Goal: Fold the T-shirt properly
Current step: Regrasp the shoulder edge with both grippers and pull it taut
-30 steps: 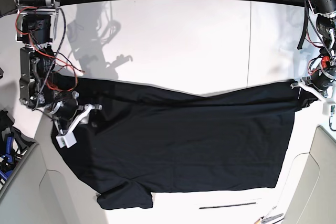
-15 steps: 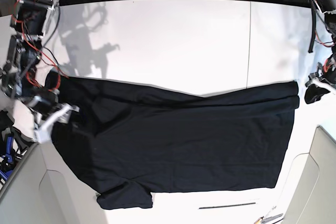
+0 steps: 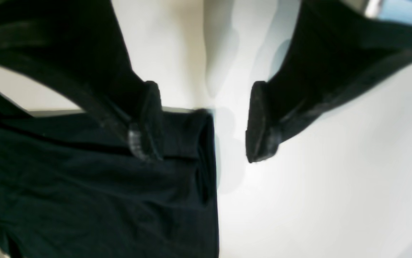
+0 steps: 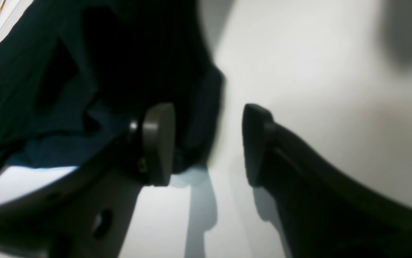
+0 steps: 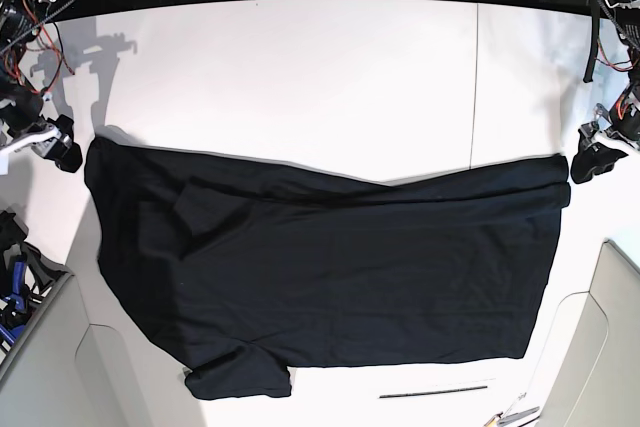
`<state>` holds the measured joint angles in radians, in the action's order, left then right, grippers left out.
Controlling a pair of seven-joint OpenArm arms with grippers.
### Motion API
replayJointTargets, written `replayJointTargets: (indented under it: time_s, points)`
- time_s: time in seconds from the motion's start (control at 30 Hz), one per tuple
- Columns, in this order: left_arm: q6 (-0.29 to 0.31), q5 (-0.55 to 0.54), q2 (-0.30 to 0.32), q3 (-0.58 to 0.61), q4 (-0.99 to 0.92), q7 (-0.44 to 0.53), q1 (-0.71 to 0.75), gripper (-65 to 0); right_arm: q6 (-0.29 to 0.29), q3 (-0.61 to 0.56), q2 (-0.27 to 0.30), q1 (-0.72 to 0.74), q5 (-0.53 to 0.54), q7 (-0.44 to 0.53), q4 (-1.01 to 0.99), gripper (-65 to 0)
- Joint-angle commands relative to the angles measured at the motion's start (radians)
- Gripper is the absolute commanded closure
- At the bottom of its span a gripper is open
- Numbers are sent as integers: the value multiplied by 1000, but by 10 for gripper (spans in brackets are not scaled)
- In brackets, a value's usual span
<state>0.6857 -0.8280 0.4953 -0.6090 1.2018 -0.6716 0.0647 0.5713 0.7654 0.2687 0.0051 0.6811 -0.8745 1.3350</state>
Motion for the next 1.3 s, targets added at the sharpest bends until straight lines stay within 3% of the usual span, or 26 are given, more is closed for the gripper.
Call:
replayJointTargets:
  time_s: [0.0,0.2,0.27,0.37,0.43,0.73,0.87,0.93,1.0,1.07,1.13,1.27]
  points:
    - [12,-19,21,-6,12,24,-12,-394,8,3,19,8,23,33,15,-304]
    - [12,11,-17,11,12,24,-11,-394,8,-15,19,0,19,50,-1,-304]
    - [0,18,-31,36,11,31,-12,-394,8,-40,17,0,18,67,-15,-332]
    - [-46,85,-45,71,10,114,-13,-394,8,-96,13,0,18,82,-29,-374]
    - [-76,126,-51,86,10,145,-15,-394,8,-134,13,0,5,109,-35,-373]
    - [-79,143,-53,147,10,175,-18,-393,9,-233,-13,28,-31,164,-35,-373]
    - [-125,182,-61,147,10,175,-41,-371,9,-260,-37,43,-31,164,-35,-366]
    - [-129,189,-64,147,10,174,-56,-281,9,-263,-39,50,-39,164,-35,-292]
    - [-129,195,-64,147,10,175,-66,-150,8,-263,-39,55,-54,165,-35,-160]
    - [-129,206,-66,147,10,175,-74,-64,9,-263,-38,55,-53,165,-35,-21]
    - [-129,226,-65,147,10,175,-80,0,9,-263,-38,55,-54,164,-35,0]
    - [-128,242,-62,147,10,174,-84,0,9,-261,-36,55,-53,146,-33,0]
